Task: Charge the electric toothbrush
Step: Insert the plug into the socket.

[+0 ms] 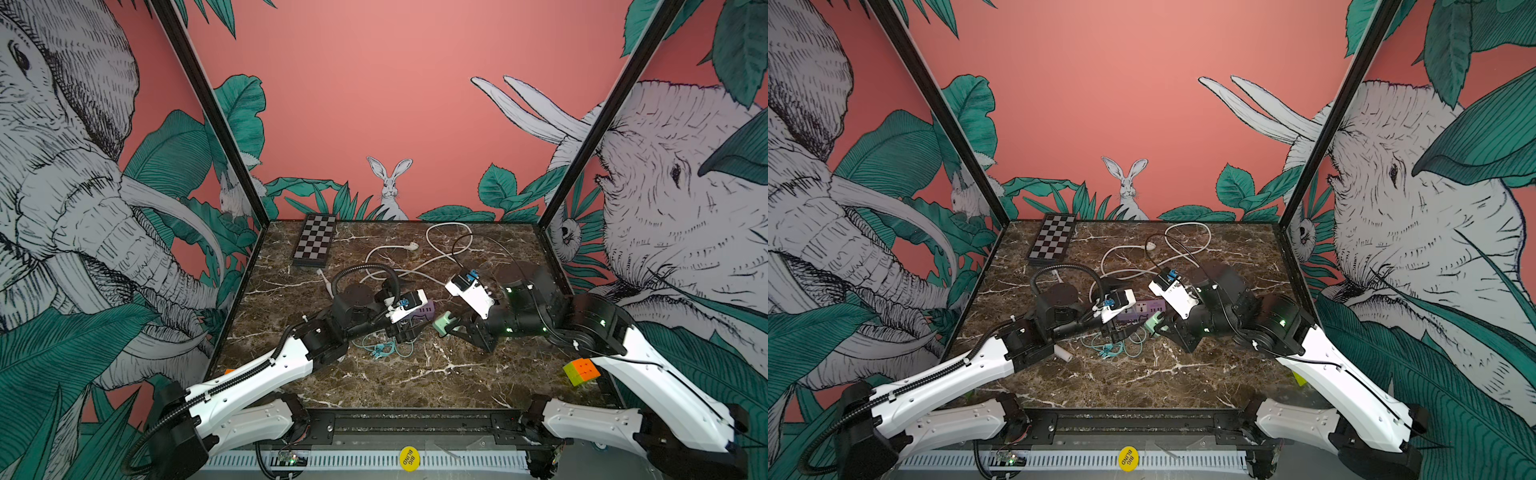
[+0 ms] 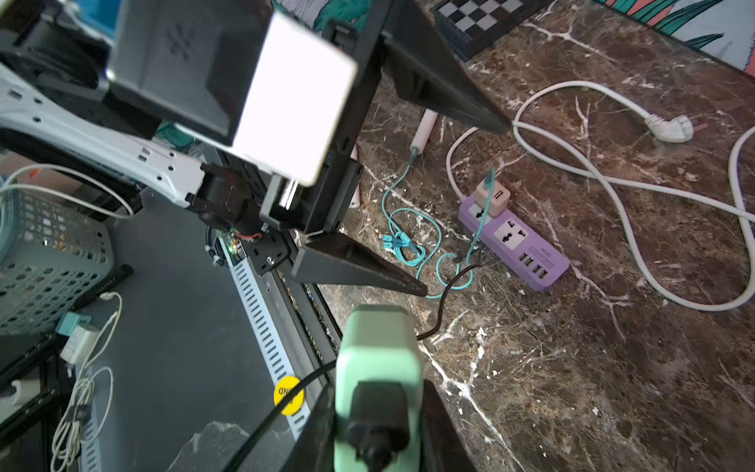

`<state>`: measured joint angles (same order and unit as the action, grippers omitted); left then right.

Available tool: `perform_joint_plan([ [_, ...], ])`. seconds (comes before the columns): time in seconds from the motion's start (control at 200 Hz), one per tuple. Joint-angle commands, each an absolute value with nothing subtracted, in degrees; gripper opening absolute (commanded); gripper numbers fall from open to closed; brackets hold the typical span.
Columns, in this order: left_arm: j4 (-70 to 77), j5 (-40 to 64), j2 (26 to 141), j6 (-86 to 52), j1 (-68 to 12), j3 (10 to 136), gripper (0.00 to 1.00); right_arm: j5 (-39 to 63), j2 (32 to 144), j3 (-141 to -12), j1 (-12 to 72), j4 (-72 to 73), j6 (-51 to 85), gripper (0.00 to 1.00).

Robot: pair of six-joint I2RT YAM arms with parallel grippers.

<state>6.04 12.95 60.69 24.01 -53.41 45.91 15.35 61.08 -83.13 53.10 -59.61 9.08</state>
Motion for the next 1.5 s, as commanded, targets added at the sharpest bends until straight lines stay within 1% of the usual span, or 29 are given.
perform_joint_plan([
  [0.0,9.1,18.5,60.3,24.1,-53.1,46.3,0.99,11.6,59.7,-83.3,53.6,-61.0,4.9,0.00],
  [0.08,10.9,20.5,60.5,24.3,-53.1,45.7,0.99,9.5,59.8,-83.5,54.0,-62.1,2.2,0.00],
  [0.18,12.8,17.9,61.4,24.7,-53.1,46.0,0.99,3.4,57.9,-82.5,55.4,-59.5,-1.5,0.00],
  [0.215,13.7,17.3,61.6,24.8,-53.1,46.1,0.99,0.5,56.4,-81.0,56.5,-56.6,-2.7,0.00],
  [0.295,15.0,17.0,62.3,24.7,-53.1,46.4,0.99,-2.7,52.7,-76.9,58.5,-48.5,-6.6,0.00],
  [0.38,16.5,16.4,63.1,24.0,-53.1,46.7,0.99,-5.7,48.7,-69.7,58.8,-38.5,-10.7,0.00],
  [0.425,16.8,15.9,63.2,24.0,-53.1,46.7,0.99,-9.2,47.6,-67.1,58.9,-34.9,-12.7,0.00],
  [0.5,16.8,14.0,62.7,24.3,-53.1,46.3,0.99,-9.7,48.7,-65.5,58.7,-34.4,-17.4,0.00],
  [0.61,16.6,8.3,59.5,25.2,-53.1,45.0,0.99,-10.9,53.1,-64.9,58.0,-35.6,-22.5,0.00],
  [0.665,16.0,4.5,57.2,25.8,-53.0,44.2,0.99,-6.8,54.8,-65.7,55.6,-37.9,-23.5,0.00],
  [0.785,14.6,-3.8,51.2,26.1,-52.5,41.9,0.99,6.5,58.0,-68.5,44.0,-39.4,-23.5,0.00],
  [0.815,14.5,-5.6,49.4,25.9,-52.3,41.0,0.99,7.2,59.4,-69.9,42.4,-40.3,-24.0,0.00],
  [0.895,13.4,-10.1,44.8,24.8,-51.8,39.0,0.99,4.5,63.5,-73.1,41.7,-42.7,-27.0,0.00],
  [1.005,12.7,-16.6,38.6,23.3,-51.3,36.1,0.99,4.6,71.7,-76.6,39.7,-44.7,-28.9,0.00],
  [1.105,11.3,-21.5,33.4,22.4,-50.9,33.8,0.99,9.9,78.1,-78.9,36.4,-44.4,-28.4,0.00],
  [1.24,8.0,-26.6,27.0,22.2,-50.6,31.6,0.99,9.7,85.4,-81.9,35.4,-44.3,-32.9,0.00],
  [1.345,8.0,-30.5,22.4,22.6,-50.6,29.0,0.99,13.9,90.7,-84.6,34.8,-44.4,-35.7,0.00],
  [1.495,8.8,-33.6,17.6,24.0,-50.5,25.6,0.99,18.1,98.3,-87.8,34.9,-45.7,-38.6,0.00],
])
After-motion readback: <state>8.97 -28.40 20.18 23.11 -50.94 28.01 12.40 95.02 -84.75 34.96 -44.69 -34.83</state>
